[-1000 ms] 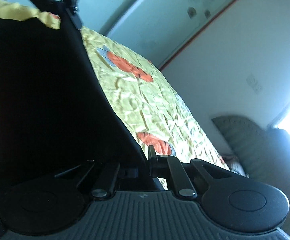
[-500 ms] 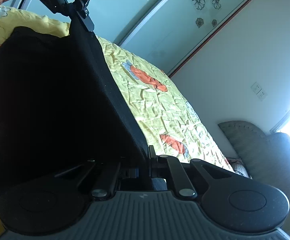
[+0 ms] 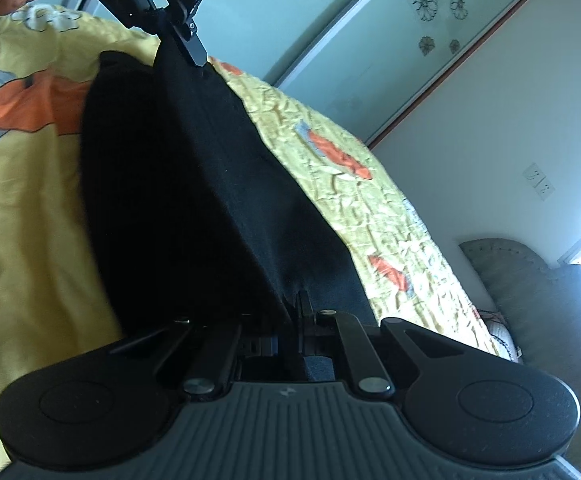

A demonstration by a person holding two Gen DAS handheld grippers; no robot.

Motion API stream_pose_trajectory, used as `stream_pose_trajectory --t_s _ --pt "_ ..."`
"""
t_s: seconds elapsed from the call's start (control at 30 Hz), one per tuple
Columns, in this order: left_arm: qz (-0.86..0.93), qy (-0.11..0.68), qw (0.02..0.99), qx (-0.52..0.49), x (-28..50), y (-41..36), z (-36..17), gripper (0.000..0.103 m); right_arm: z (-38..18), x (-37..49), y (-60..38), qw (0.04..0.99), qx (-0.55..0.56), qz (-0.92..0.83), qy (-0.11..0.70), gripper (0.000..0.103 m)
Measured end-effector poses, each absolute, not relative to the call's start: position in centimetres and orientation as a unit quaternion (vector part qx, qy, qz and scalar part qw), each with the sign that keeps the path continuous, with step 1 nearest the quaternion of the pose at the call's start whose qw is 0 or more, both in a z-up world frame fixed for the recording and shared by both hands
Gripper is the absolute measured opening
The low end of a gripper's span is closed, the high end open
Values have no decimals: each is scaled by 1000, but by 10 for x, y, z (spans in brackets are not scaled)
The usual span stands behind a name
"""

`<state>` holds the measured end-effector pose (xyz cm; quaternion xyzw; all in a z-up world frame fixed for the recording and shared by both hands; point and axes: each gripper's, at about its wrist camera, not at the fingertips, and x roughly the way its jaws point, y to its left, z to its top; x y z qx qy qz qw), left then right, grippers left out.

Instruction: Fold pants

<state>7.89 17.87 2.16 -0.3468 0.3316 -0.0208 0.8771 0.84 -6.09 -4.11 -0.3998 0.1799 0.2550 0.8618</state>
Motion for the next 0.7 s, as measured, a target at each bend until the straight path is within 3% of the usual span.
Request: stream_pose_trajectory --t_s 0.7 --pt "25 373 879 -297 71 183 1 5 -51 15 -45 848 -398 283 207 8"
